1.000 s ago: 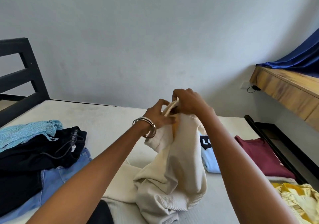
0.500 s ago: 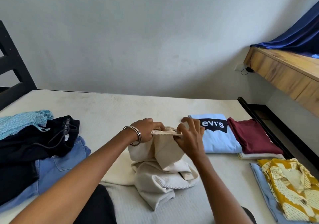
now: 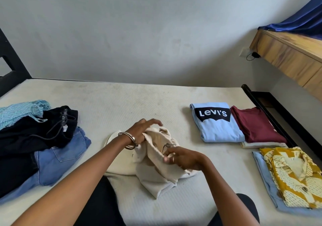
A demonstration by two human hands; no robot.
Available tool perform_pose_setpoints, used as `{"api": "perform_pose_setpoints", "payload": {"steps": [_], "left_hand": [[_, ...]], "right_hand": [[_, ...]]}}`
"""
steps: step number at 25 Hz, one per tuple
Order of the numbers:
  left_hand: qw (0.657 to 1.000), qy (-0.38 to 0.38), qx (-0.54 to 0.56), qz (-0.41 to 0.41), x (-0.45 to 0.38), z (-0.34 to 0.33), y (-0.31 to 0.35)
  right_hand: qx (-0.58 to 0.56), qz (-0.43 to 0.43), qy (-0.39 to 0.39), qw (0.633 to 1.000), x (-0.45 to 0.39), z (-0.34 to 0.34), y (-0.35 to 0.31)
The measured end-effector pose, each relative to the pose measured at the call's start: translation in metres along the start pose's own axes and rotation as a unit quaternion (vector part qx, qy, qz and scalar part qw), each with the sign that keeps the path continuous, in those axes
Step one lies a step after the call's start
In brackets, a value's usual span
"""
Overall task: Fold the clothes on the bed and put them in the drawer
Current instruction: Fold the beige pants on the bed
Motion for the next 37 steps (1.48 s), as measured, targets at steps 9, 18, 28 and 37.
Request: {"api": "perform_pose_setpoints", "payload": {"steps": [9,18,28,37], "left_hand": [[0.992,-0.041,-0.09,-0.076,0.002,0.015,0.008],[0.994,-0.046,-0.089,-0.038,0.0,0.031,0.002],[0.975,-0.012,-0.223,0.009,-0.04,0.04,0.012],[0.983,0.032,-0.179,-0.012,-0.021,0.088,0.012]], "right_hand": [[0.108,-0.138,0.265,0.948,-0.022,0.045,0.036],[0.112,0.093,0.38,0.913,-0.006,0.075,-0.019],[-0.039,0.193,0.343,0.918,0.001,0.053,-0.059],[0.412,-0.099,0.151,0.893,0.016,0.068,0.025]]}}
Point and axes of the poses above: each hand's wrist, its own x-axis away from the middle knuckle, its own z-axis out of the back of the hand, y = z × x, the point moved 8 cm from there along -x, towards the middle knuckle, and after that the axes turned 10 degrees about -y, right-handed, at the moved point
